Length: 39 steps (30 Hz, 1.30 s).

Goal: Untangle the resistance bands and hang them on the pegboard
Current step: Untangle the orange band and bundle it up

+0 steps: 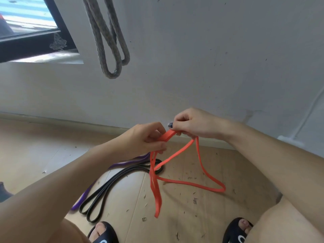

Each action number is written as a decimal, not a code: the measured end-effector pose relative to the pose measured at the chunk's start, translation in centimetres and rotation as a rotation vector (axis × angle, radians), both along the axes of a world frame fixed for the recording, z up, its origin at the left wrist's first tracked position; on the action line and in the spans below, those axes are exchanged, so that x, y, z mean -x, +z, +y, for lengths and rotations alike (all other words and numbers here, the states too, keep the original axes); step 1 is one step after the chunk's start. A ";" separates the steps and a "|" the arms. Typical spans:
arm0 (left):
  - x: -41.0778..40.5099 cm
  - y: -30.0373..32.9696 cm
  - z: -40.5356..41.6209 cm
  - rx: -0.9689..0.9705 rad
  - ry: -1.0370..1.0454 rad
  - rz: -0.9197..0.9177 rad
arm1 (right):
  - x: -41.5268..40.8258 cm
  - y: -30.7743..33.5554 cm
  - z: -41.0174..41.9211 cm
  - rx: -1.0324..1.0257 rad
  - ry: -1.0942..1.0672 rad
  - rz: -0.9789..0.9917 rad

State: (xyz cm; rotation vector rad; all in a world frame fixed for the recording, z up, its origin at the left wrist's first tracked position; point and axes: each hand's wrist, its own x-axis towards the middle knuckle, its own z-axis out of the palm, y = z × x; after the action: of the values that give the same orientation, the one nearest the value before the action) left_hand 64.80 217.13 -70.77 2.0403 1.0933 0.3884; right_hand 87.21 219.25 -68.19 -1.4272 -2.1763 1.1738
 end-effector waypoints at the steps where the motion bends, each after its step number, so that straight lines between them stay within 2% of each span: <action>1: 0.2 0.2 0.0 0.046 0.008 -0.048 | -0.2 0.2 0.1 -0.003 -0.020 0.006; 8: 0.7 0.5 -0.4 0.338 0.074 -0.251 | -0.5 0.8 -0.2 -0.016 -0.036 0.041; 15: 0.3 0.4 -0.6 0.501 0.172 -0.460 | -1.0 1.7 -0.6 0.006 -0.052 0.144; 24: -0.3 0.7 -0.3 0.475 0.333 -0.472 | -1.2 2.0 -0.8 0.023 -0.071 0.116; 31: -0.3 0.9 -0.5 0.425 0.257 -0.358 | -1.2 1.7 -0.5 -0.008 -0.081 0.170; 39: -0.4 0.9 -0.6 0.395 0.281 -0.425 | -1.0 1.8 -0.9 0.069 0.027 0.113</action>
State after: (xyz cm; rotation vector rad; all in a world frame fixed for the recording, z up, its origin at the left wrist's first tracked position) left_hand 65.19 216.53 -69.92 1.3825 1.0860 0.6563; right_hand 88.22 218.34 -66.41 -1.3276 -2.1032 1.3175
